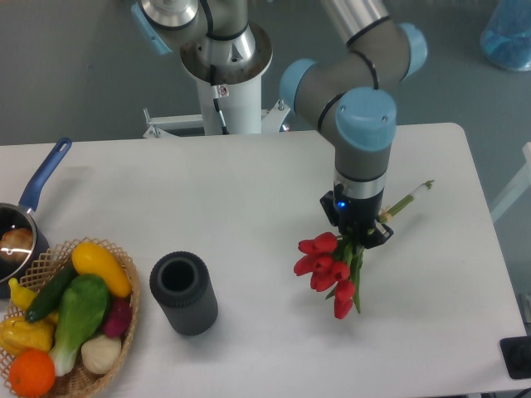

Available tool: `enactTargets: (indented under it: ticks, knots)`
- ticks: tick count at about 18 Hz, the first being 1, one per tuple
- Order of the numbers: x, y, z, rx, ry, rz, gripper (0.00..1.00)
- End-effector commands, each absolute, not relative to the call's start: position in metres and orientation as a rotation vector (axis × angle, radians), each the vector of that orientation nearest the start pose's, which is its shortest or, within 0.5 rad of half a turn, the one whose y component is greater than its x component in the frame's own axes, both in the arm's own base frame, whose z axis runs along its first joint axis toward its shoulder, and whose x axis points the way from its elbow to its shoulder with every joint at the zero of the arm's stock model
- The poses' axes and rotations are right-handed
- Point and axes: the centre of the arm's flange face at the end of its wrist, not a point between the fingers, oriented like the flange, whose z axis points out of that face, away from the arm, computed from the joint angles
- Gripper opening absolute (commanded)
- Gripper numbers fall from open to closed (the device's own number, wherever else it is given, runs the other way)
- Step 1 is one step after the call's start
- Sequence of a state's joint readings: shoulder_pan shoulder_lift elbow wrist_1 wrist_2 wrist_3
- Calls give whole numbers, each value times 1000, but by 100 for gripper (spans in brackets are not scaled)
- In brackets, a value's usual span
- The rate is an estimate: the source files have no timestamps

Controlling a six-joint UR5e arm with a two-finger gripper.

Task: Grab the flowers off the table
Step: 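Lift the gripped red tulip bunch up off the table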

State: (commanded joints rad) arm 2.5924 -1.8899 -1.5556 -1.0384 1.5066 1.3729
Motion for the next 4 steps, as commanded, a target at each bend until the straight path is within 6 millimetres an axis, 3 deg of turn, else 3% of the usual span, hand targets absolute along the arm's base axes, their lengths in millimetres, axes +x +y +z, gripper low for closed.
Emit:
enactTargets:
  ticks: [4]
  knots:
    - [-459, 438, 402, -2909, 514, 312, 0]
